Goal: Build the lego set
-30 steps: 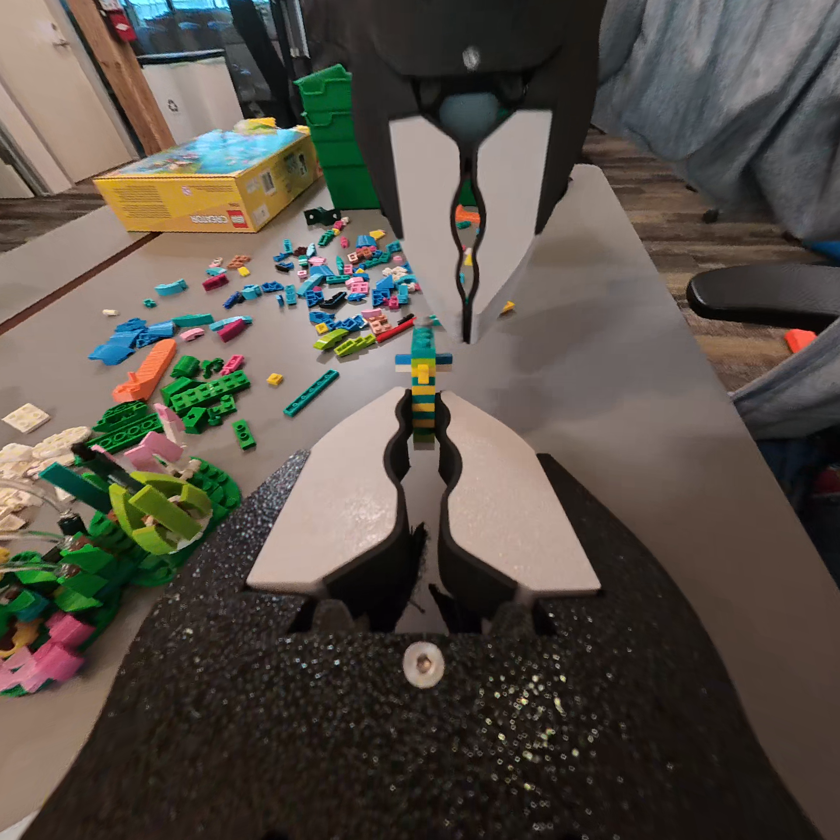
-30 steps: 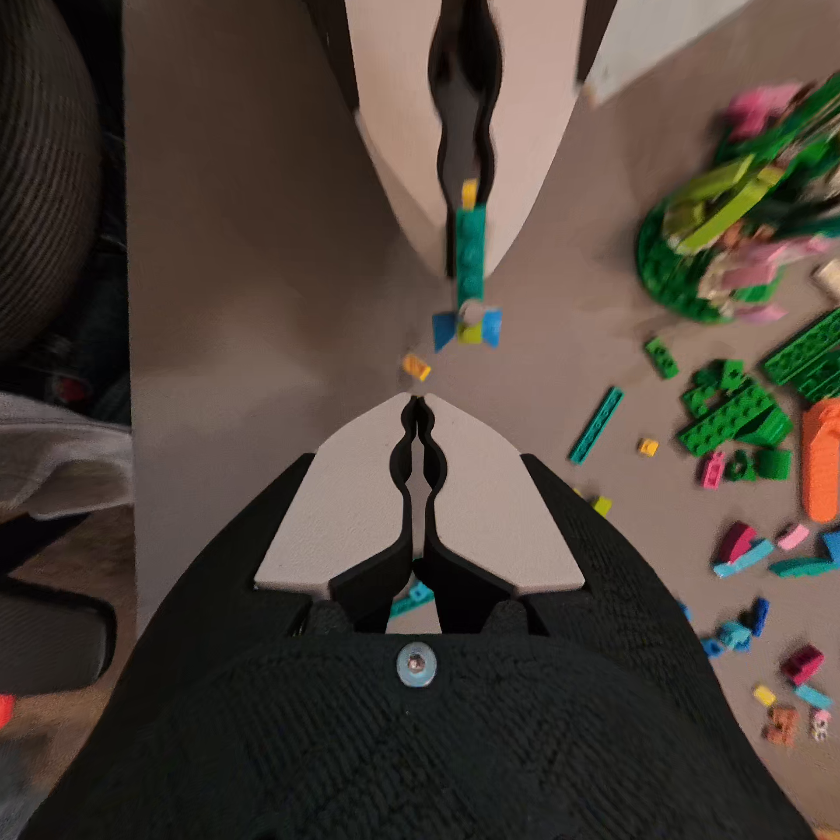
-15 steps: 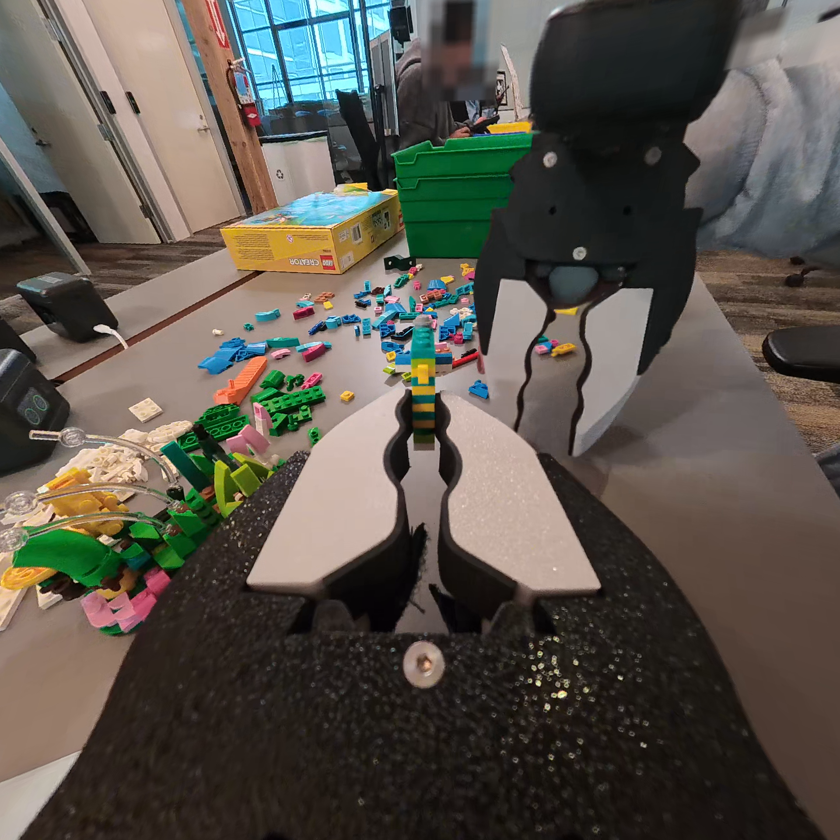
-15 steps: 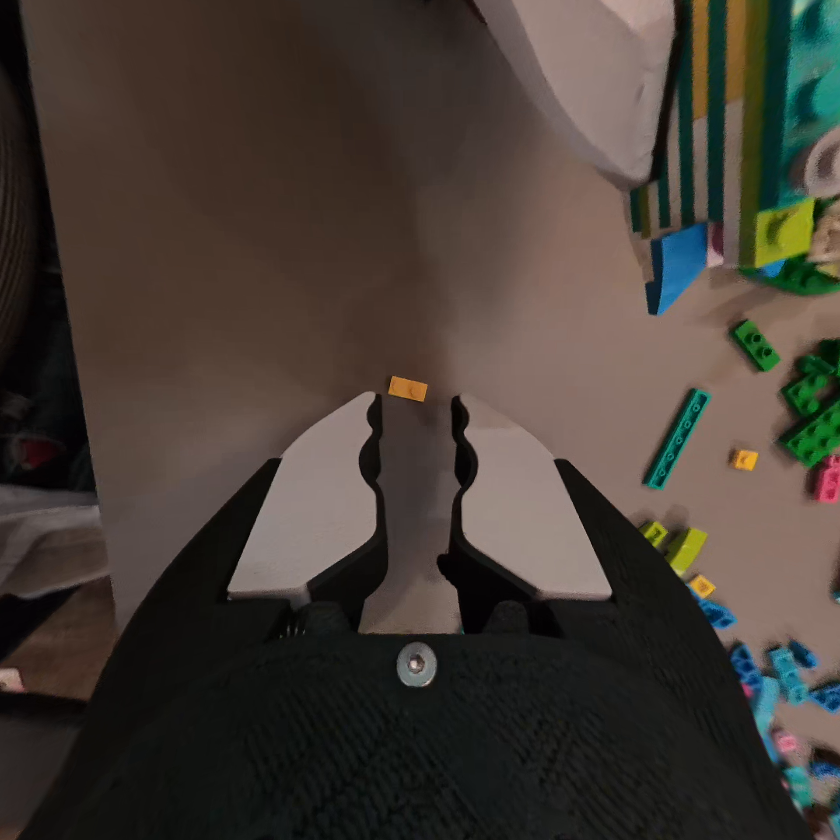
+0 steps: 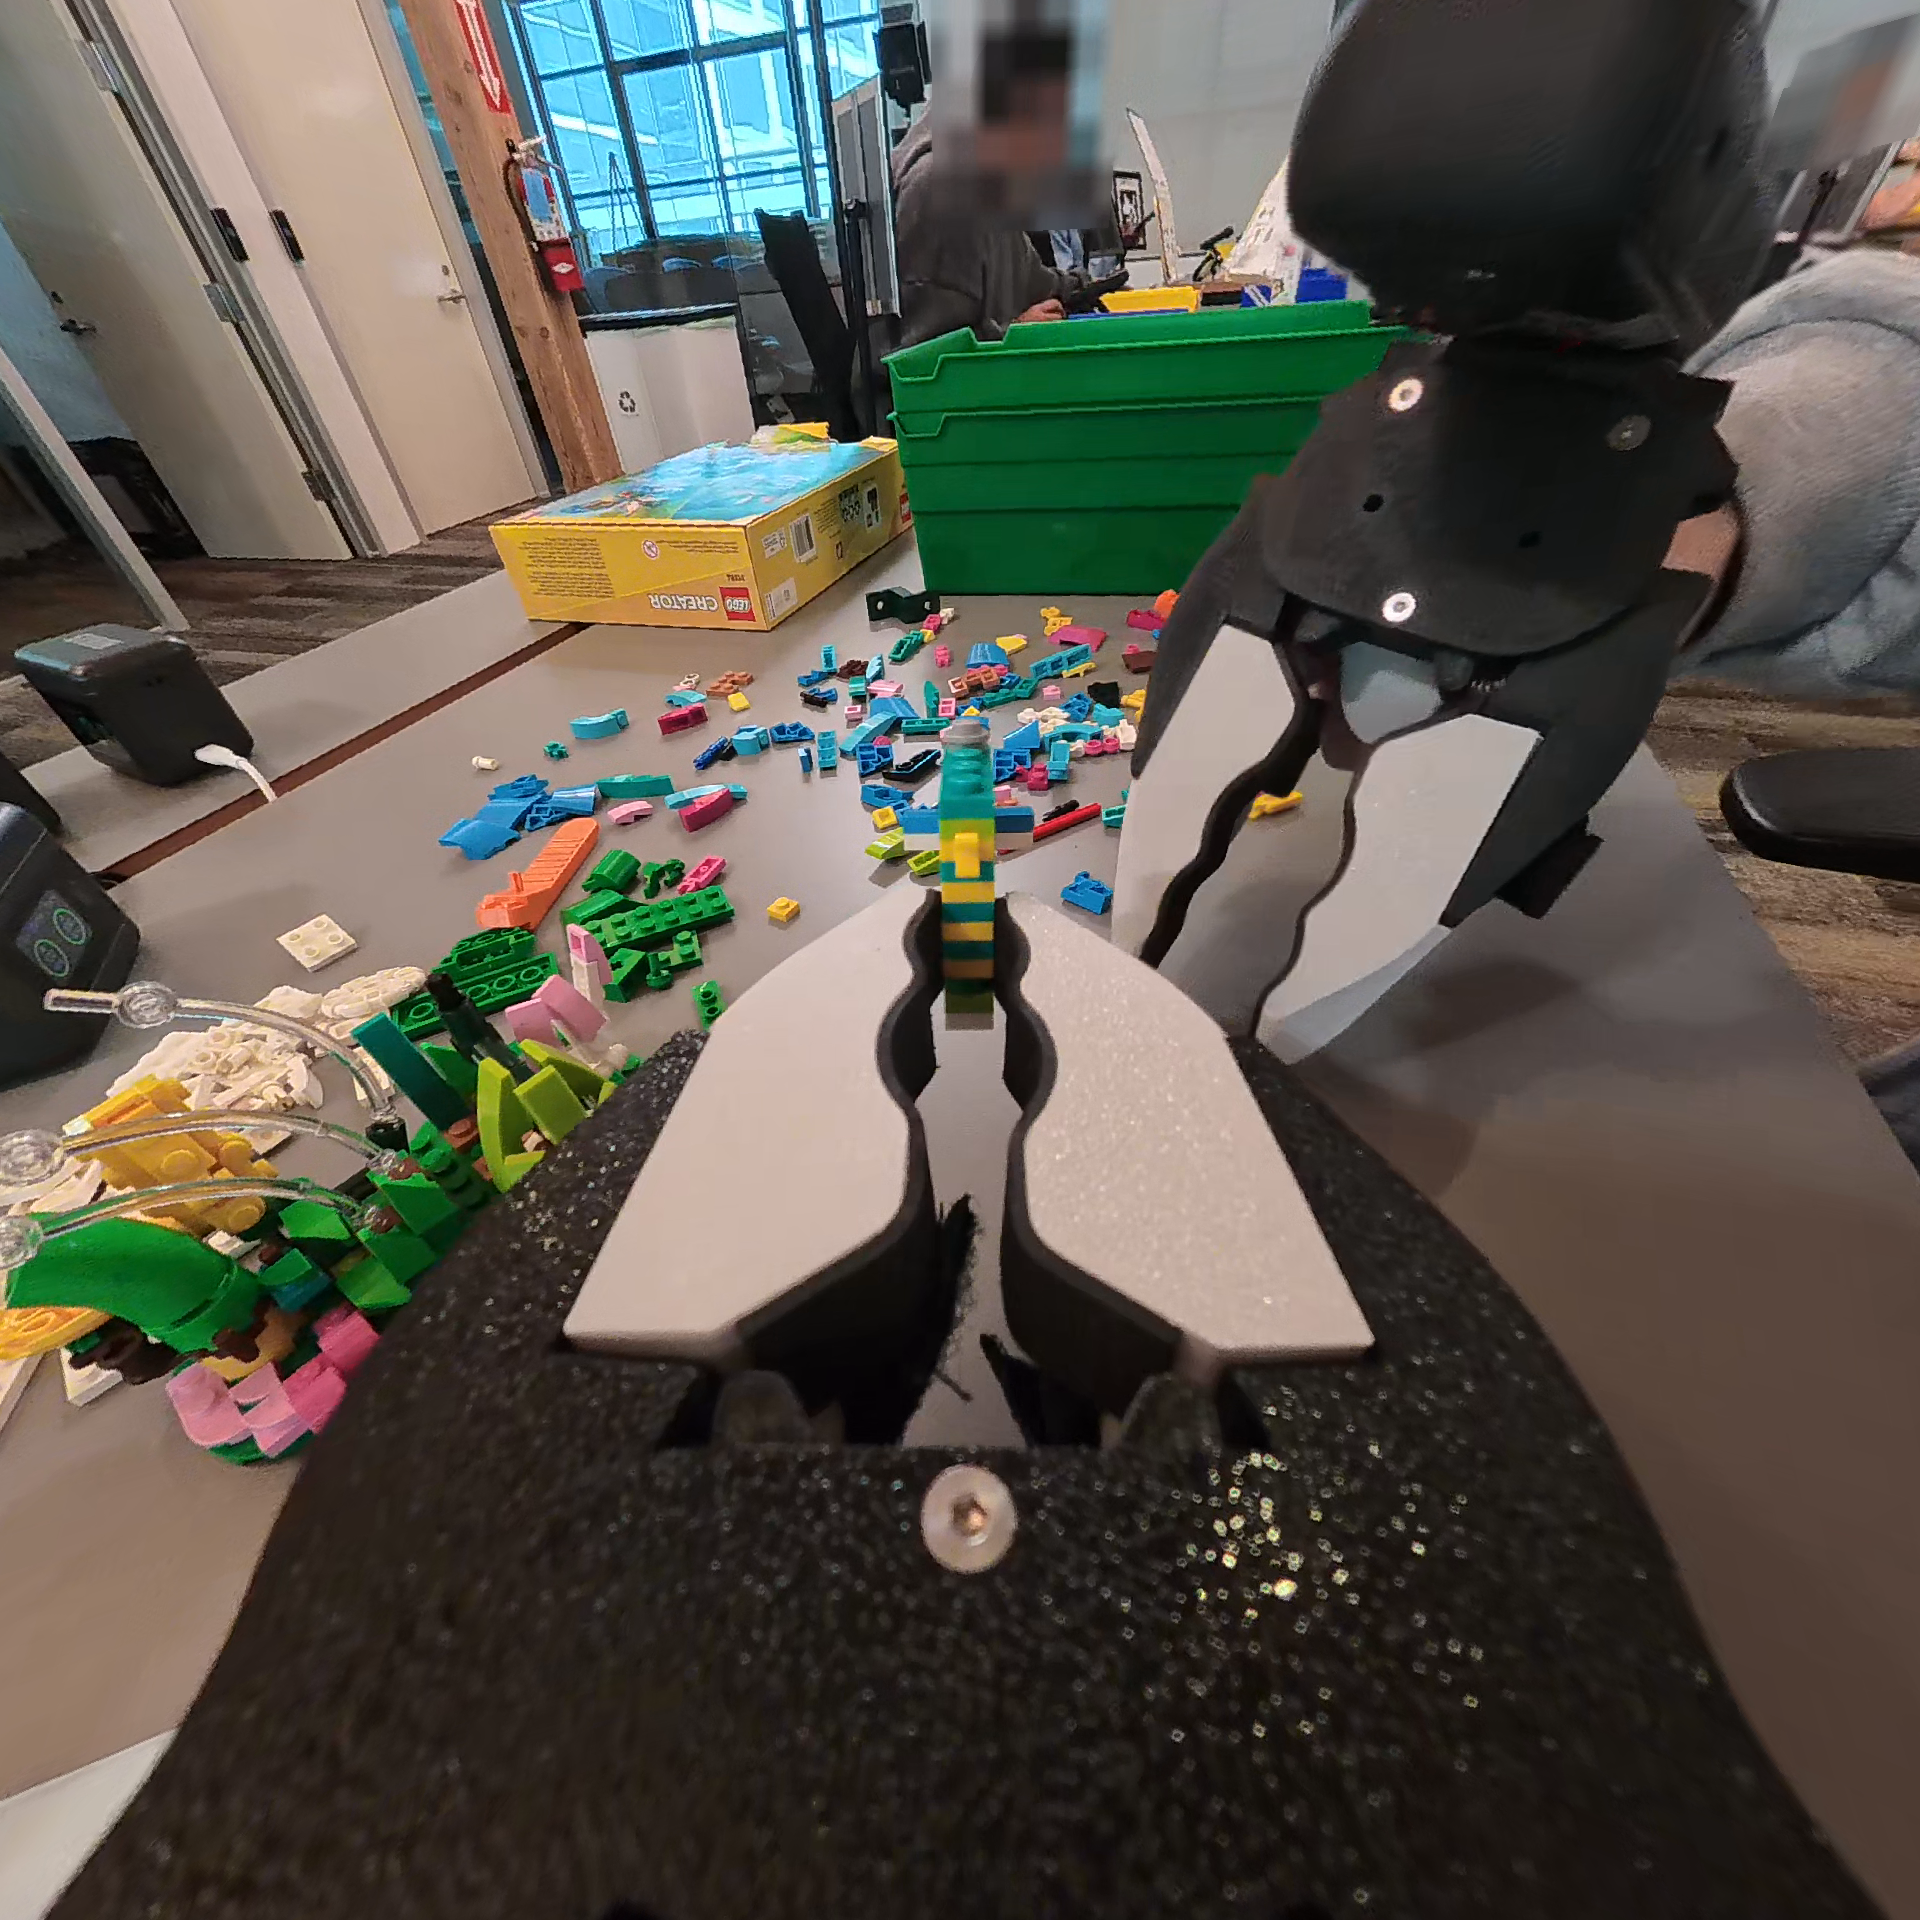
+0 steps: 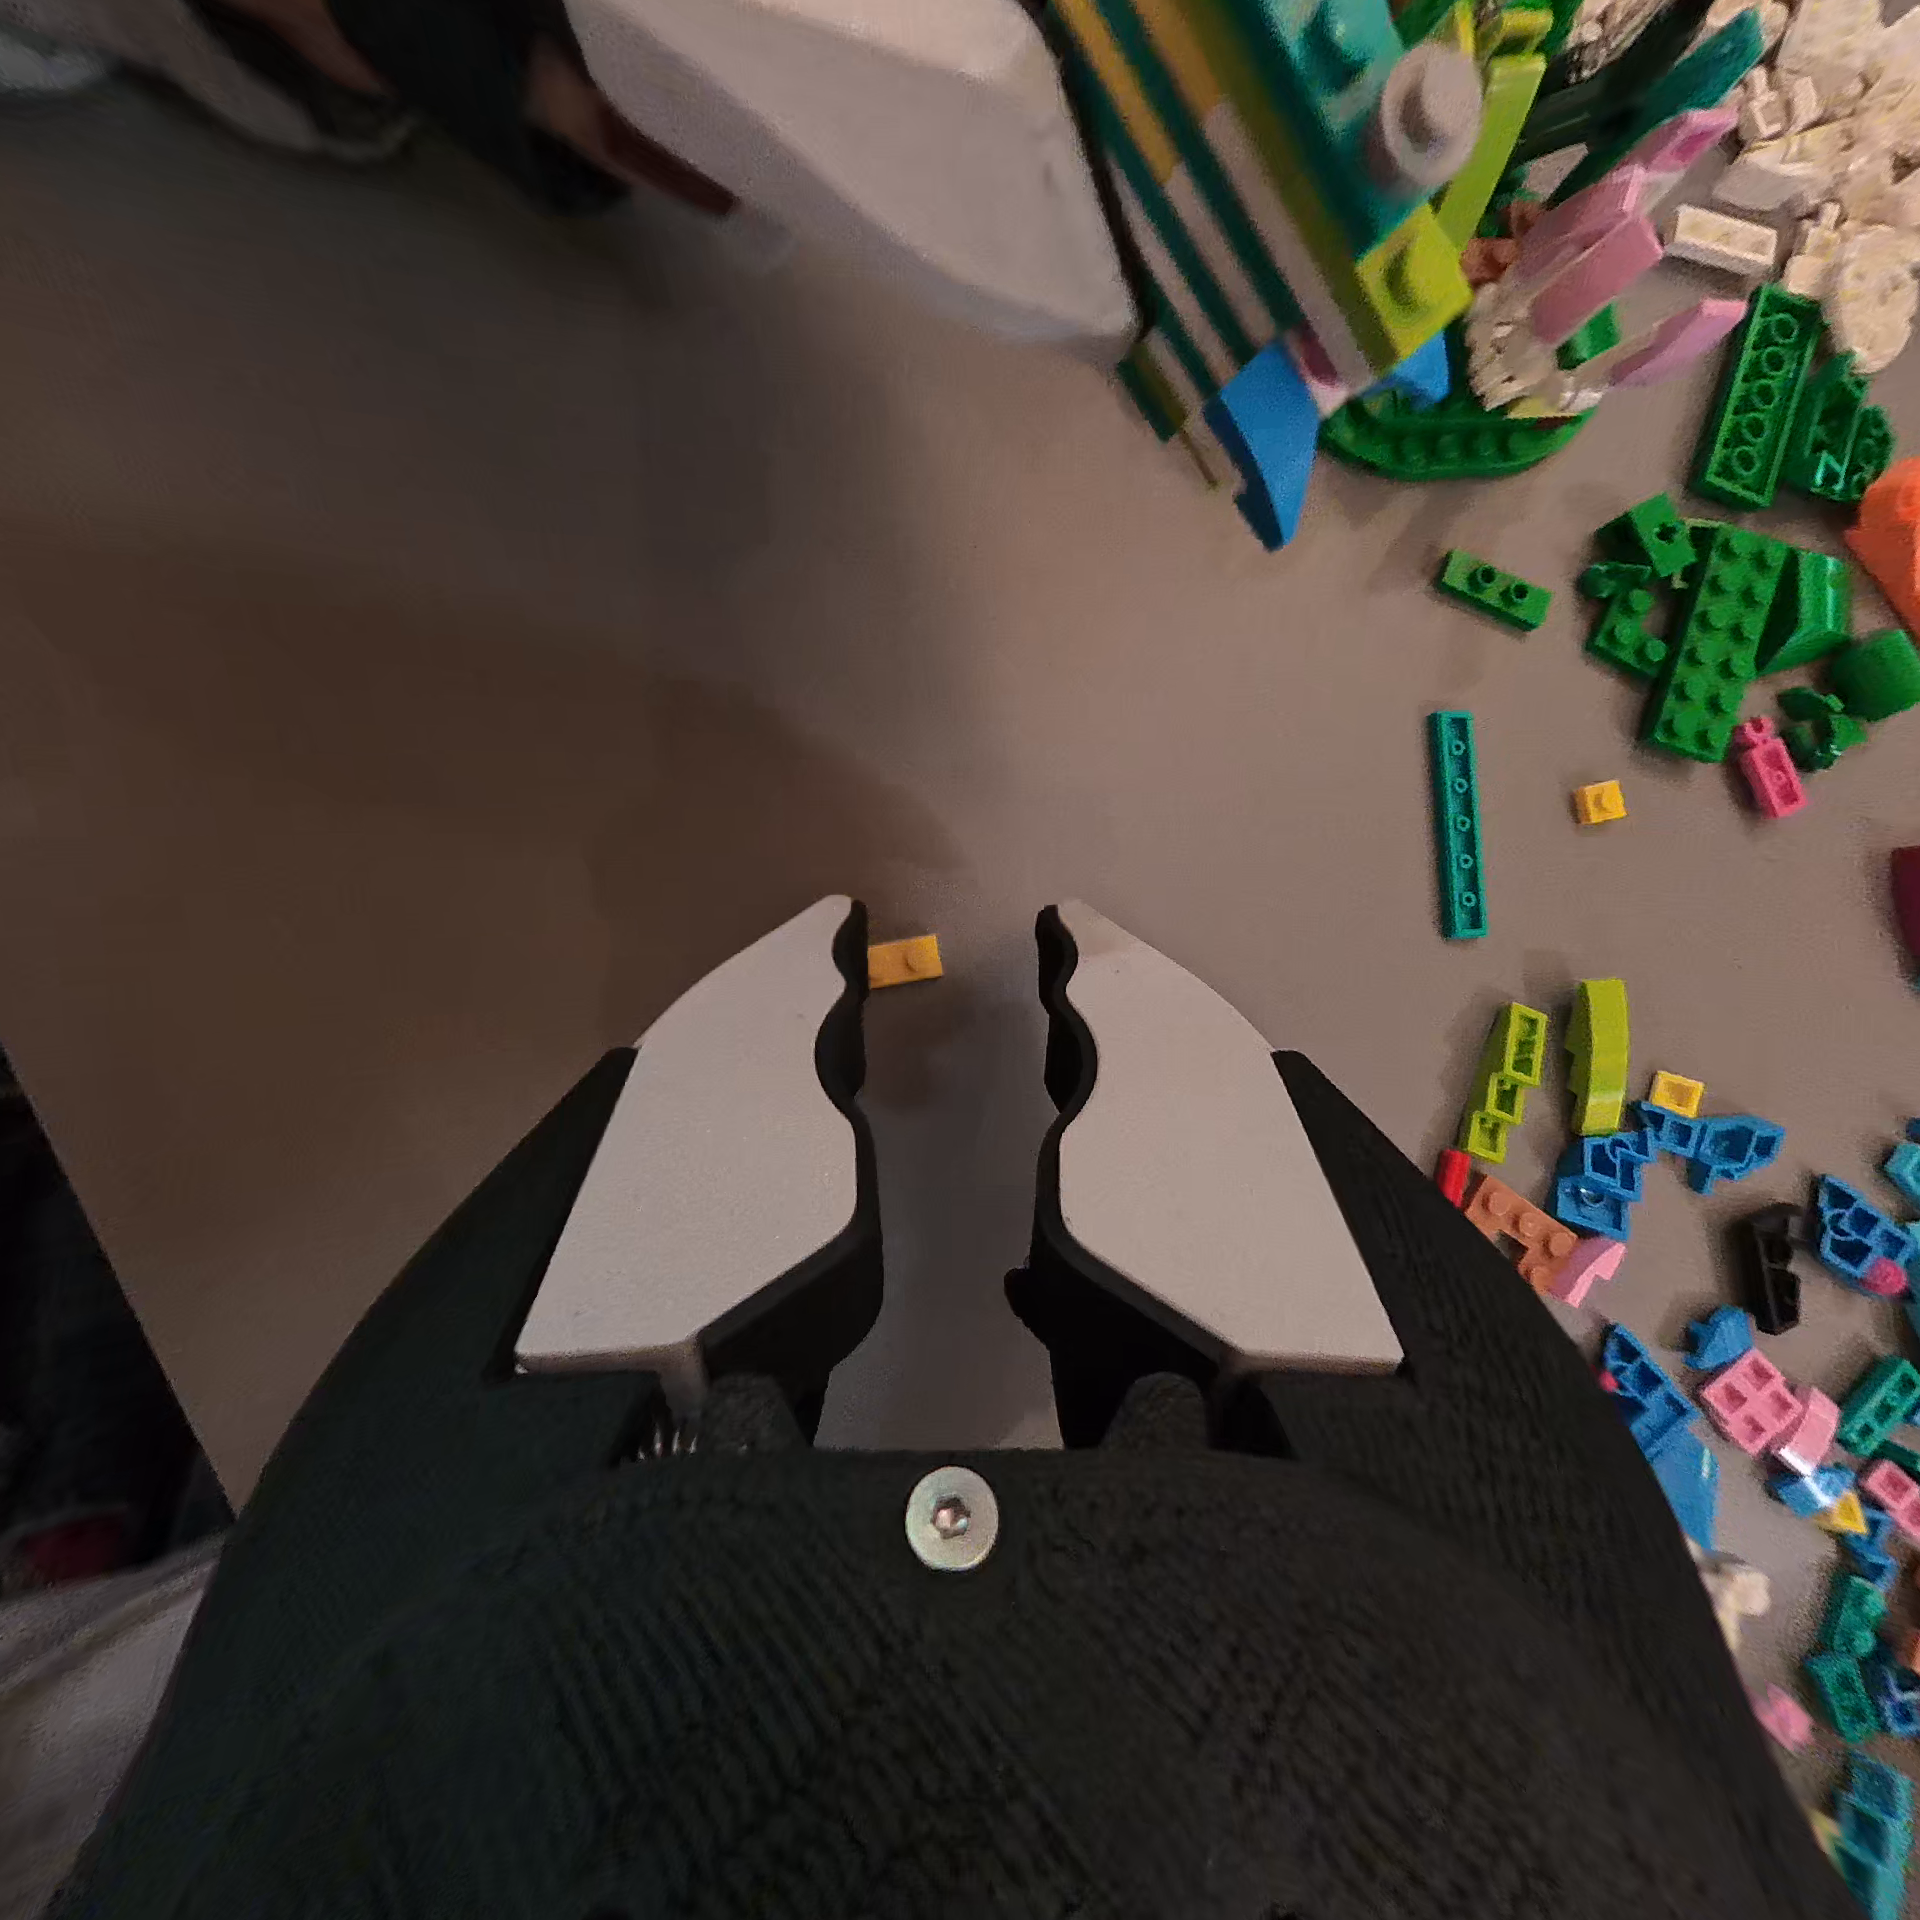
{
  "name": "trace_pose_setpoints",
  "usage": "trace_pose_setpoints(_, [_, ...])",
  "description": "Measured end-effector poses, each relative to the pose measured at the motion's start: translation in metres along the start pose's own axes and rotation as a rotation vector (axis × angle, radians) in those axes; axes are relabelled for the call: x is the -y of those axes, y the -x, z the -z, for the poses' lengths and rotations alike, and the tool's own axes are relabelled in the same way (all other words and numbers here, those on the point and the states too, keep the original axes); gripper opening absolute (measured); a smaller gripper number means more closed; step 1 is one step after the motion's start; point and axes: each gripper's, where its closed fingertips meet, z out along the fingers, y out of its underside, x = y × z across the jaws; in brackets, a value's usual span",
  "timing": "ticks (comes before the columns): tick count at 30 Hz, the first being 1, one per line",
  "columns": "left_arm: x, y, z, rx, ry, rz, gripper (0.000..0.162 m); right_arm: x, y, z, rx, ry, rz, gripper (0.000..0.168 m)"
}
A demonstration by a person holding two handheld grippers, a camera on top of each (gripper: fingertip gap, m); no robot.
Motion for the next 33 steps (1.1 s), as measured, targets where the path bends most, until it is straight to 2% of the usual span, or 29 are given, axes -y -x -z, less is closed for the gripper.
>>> trace_pose_setpoints(4, [0.000, 0.000, 0.000, -0.002, 0.001, -0.002, 0.008, 0.004, 0.002, -0.004, -0.065, 0.015, 0.018, 0.034])
trace_pose_setpoints(15, [0.000, -0.001, 0.000, -0.006, 0.000, 0.002, 0.008, -0.019, -0.011, 0.006, -0.154, 0.115, 0.068, 0.032])
trace_pose_setpoints(20, [0.000, -0.002, 0.000, -0.011, 0.001, 0.001, 0.008, -0.016, 0.003, 0.005, -0.010, 0.049, -0.074, 0.023])
trace_pose_setpoints(23, [0.000, -0.002, -0.001, -0.017, 0.001, 0.002, 0.008, -0.015, 0.001, 0.004, -0.017, 0.046, -0.044, 0.020])
trace_pose_setpoints(33, [0.003, -0.004, 0.001, -0.037, -0.024, 0.021, 0.008, -0.015, 0.004, -0.001, 0.106, 0.056, -0.009, 0.006])
